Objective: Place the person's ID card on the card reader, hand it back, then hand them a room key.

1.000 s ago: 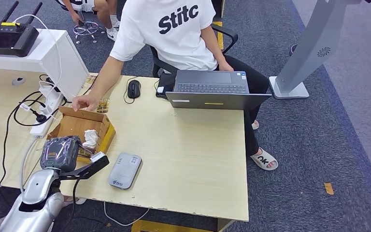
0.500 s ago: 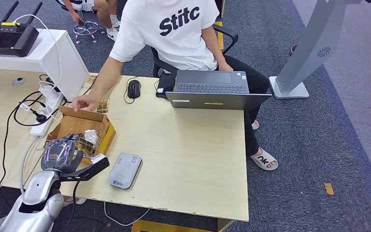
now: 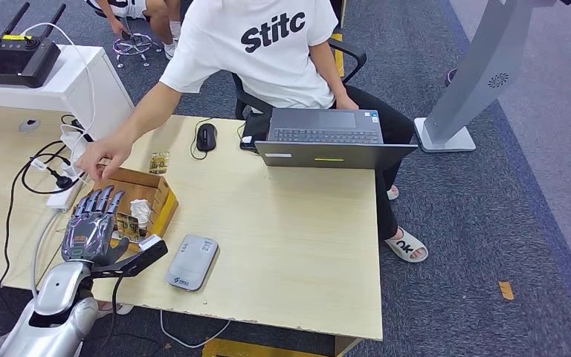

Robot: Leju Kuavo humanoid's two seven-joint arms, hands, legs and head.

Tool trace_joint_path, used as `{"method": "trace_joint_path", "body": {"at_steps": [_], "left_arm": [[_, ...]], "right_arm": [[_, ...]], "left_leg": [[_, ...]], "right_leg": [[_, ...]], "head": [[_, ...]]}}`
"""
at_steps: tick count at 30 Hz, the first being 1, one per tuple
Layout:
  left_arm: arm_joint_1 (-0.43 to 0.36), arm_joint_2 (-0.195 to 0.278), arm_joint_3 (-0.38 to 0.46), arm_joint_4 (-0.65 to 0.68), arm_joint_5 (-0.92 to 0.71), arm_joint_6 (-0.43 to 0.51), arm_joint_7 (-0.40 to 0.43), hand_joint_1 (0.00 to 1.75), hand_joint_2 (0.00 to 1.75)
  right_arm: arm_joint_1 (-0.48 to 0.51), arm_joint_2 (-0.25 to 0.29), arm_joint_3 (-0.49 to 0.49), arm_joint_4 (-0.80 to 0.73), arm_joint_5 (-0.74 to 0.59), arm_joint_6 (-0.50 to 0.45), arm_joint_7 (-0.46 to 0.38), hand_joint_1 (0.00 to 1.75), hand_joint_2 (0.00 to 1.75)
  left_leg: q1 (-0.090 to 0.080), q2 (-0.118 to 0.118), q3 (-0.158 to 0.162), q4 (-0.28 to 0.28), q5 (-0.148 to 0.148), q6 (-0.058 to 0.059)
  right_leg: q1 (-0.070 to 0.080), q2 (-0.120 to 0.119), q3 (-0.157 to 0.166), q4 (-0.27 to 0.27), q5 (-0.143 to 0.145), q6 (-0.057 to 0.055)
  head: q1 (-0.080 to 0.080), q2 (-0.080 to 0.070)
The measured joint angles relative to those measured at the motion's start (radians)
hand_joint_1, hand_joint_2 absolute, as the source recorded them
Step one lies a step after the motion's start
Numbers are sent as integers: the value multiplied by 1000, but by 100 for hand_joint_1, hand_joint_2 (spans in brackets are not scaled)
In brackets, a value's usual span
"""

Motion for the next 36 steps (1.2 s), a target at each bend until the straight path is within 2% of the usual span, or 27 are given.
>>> {"method": "trace_joint_path", "body": {"at_steps": [7,8,13,16,17,18,36], "left_arm": [[0,0,0,0,3,-8,4,0,175],[0,0,0,0,4,-9,4,5,175],[2,0,0,0,13,-18,1,66,175],[5,0,0,0,17,-21,-2,148,175],[6,0,0,0,18,-22,-2,164,175],[7,0,0,0,19,-23,-2,169,175],[19,1,0,0,23,-30,-4,175,175]], "right_arm": [[0,0,0,0,-1,-1,-3,0,175],[0,0,0,0,-1,-1,-3,0,175],[0,0,0,0,-3,-1,-3,0,175],[0,0,0,0,-4,-1,-3,0,175],[0,0,0,0,-4,-1,-3,0,175],[-1,0,0,0,-4,-1,-3,0,175],[-2,0,0,0,-4,-1,-5,0,175]], "left_leg": [[0,0,0,0,0,0],[0,0,0,0,0,0],[0,0,0,0,0,0],[0,-1,0,0,0,0],[0,-1,0,0,0,0],[0,-1,0,0,0,0],[0,0,0,0,0,-1]], "right_leg": [[0,0,0,0,0,0],[0,0,0,0,0,0],[0,0,0,0,0,0],[0,-1,1,0,0,0],[0,-1,1,0,0,0],[0,-1,1,0,0,0],[0,0,-1,1,0,-1]], "head": [[0,0],[0,0],[0,0],[0,0],[0,0],[0,0],[0,0]]}}
